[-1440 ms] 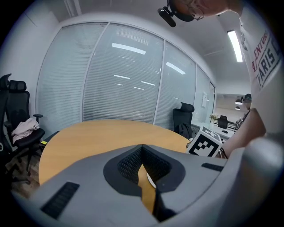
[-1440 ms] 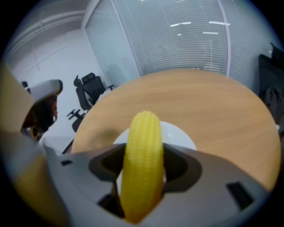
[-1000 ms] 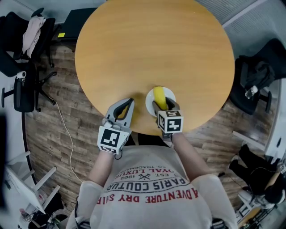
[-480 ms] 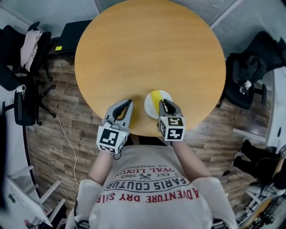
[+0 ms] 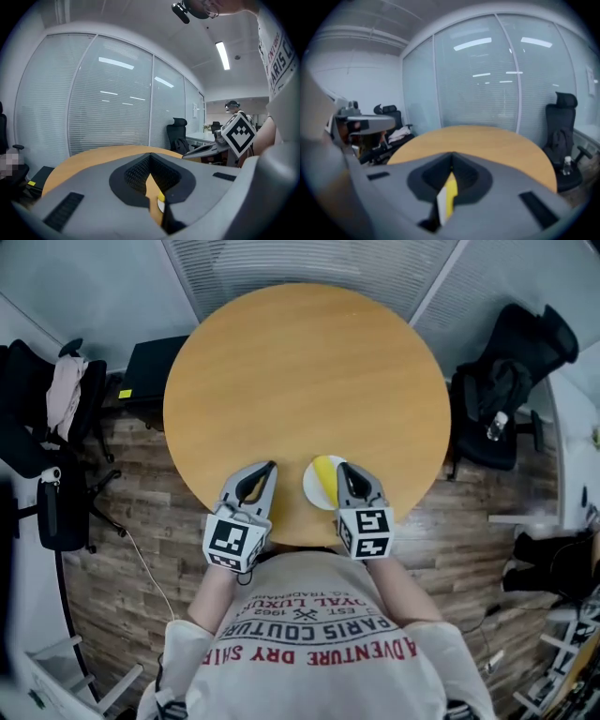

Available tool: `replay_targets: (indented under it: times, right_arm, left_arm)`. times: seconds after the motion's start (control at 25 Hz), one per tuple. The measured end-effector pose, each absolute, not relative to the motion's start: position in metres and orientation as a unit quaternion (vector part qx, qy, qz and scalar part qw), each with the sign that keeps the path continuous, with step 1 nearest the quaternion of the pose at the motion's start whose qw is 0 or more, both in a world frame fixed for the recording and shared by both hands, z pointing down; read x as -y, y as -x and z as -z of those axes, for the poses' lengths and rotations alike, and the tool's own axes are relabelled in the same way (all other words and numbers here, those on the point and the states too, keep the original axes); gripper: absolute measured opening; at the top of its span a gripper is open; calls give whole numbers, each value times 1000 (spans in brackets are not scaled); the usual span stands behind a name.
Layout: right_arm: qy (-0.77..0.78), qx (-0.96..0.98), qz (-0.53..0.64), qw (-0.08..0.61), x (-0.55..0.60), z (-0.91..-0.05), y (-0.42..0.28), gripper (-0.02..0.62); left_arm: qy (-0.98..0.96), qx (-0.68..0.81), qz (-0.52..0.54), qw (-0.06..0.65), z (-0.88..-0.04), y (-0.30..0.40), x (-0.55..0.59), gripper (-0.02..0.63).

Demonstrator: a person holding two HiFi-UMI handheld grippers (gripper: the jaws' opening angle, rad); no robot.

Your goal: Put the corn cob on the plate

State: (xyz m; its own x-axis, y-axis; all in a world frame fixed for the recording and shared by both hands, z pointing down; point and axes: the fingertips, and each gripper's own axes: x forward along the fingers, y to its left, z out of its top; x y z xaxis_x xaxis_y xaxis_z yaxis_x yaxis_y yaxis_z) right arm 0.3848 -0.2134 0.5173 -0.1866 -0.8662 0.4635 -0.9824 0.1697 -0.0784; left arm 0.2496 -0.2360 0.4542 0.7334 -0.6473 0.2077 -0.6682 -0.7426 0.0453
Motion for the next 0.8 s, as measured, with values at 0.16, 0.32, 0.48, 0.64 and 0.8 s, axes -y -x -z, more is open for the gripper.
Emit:
replay_targets:
  times: [0.16, 0.32, 0.48, 0.64, 0.8]
  right_arm:
    - [-624, 757, -150, 124, 216, -477, -376, 29]
    - [-626, 765, -124, 84, 214, -440, -364, 29]
    - [-635, 765, -92, 56, 212, -413, -357, 29]
    - [-638, 765, -76, 45, 210, -398, -354, 28]
    - [-638, 765, -75, 38, 207, -394, -348, 28]
  left_arm:
    - [-934, 346, -71, 44, -426, -246, 240, 32]
    - [-943, 328, -51, 16, -397, -247, 239, 32]
    - [-946, 320, -44, 3, -382, -238, 240, 32]
    - [-947, 317, -41, -4, -373, -231, 244, 32]
    - [-948, 316, -34, -7, -368, -225, 246, 32]
